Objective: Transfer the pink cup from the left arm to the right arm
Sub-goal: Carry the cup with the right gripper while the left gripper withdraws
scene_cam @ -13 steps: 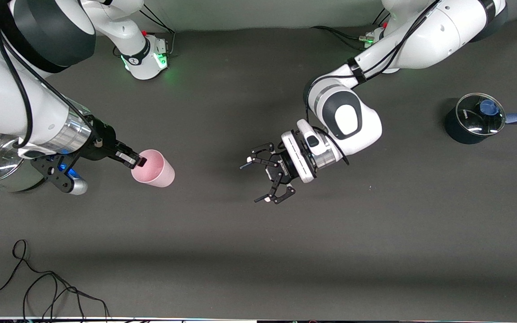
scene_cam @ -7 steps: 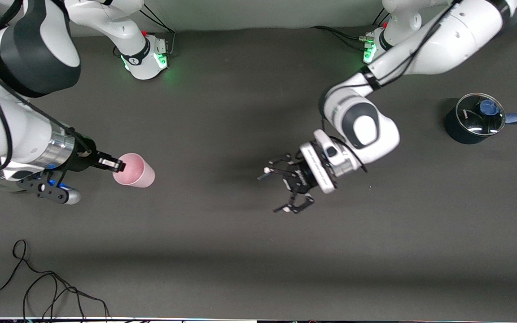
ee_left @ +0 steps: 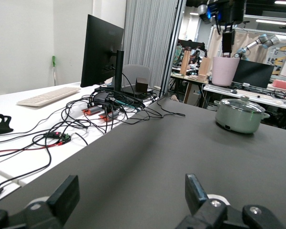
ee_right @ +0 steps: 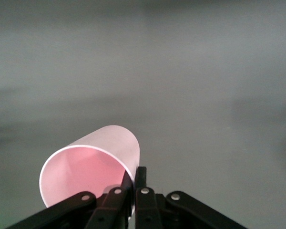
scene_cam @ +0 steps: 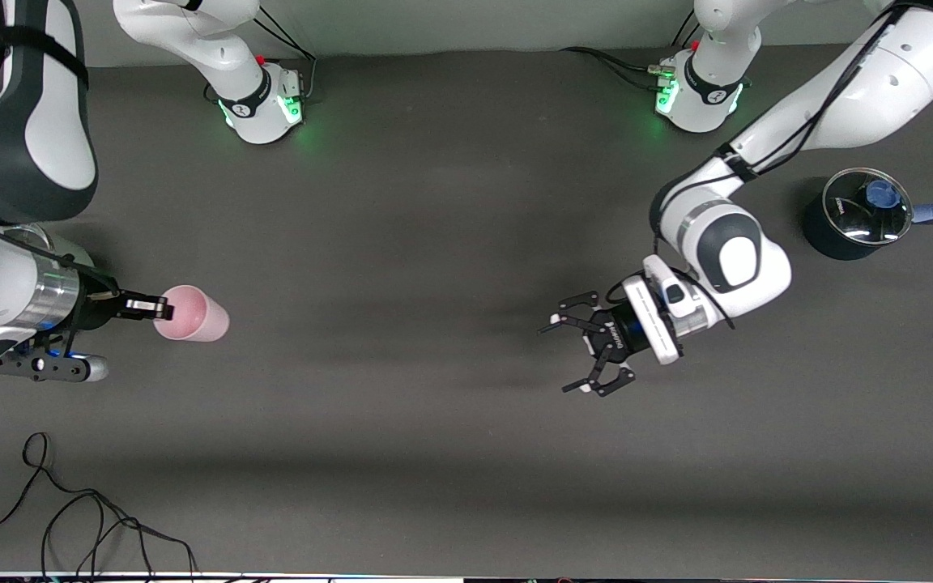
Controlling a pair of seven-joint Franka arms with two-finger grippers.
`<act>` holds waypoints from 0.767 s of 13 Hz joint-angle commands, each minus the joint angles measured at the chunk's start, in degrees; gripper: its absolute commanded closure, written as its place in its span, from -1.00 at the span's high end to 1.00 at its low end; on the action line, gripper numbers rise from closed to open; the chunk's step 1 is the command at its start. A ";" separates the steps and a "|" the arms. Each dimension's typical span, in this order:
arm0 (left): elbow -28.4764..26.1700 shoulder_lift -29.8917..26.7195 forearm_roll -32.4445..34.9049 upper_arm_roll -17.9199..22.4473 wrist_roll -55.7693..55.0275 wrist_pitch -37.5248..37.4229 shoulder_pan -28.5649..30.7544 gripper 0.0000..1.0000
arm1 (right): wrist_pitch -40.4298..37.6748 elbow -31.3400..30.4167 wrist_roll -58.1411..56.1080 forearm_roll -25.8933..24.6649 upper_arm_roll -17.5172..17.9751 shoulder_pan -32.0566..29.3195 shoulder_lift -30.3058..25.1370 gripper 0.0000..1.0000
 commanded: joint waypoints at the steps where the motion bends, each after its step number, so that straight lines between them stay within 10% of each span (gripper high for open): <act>1: -5.72 -2.34 6.32 -1.42 -4.54 -6.57 6.83 0.98 | 3.96 -5.49 -3.75 -2.44 -0.16 0.49 -2.10 -1.00; 10: 3.47 -4.45 55.00 -0.19 -58.48 -41.36 20.99 0.98 | 27.07 -30.71 -12.20 -4.11 -4.02 0.58 -8.43 -1.00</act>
